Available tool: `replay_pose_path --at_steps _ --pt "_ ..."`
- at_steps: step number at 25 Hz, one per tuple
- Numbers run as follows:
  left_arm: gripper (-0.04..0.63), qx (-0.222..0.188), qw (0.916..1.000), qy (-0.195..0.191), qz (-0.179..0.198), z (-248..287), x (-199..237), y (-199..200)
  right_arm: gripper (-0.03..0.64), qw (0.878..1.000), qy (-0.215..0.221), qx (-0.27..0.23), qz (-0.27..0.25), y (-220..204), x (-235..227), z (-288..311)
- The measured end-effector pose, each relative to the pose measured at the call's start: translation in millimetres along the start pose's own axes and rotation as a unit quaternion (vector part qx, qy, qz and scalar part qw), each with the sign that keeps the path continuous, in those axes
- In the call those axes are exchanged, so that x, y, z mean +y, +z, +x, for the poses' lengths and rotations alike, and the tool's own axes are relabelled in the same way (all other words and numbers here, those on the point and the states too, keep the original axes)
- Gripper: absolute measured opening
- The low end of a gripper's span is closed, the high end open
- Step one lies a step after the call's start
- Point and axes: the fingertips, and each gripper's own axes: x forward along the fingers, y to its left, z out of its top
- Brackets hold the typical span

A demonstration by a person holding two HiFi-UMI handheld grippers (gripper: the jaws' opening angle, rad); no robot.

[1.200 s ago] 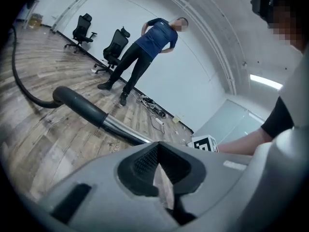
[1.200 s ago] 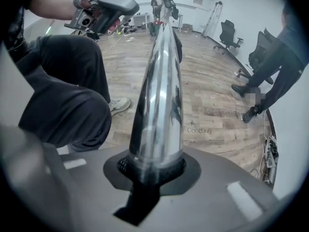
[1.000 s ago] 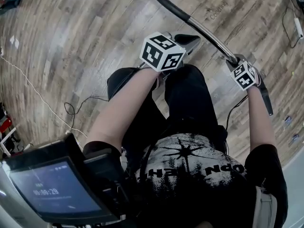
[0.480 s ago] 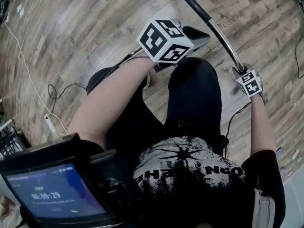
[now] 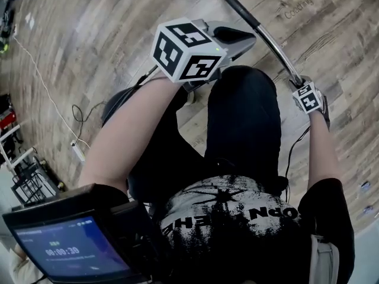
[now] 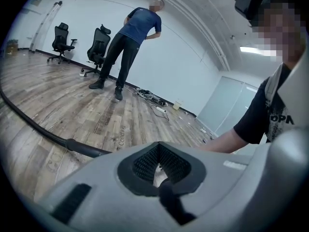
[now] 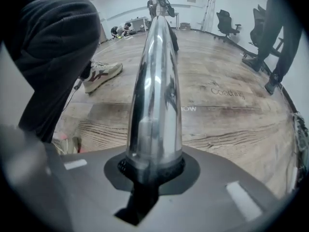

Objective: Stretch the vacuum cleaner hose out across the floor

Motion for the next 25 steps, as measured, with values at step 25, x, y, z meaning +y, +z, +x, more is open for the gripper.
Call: replay_pose_path --at_steps 25 --pt "0.000 0.025 0.9986 -0.038 0.025 0.0 -33.7 -2.9 0.101 0.992 0.012 0.122 -0.024 -19.1 37.8 50.5"
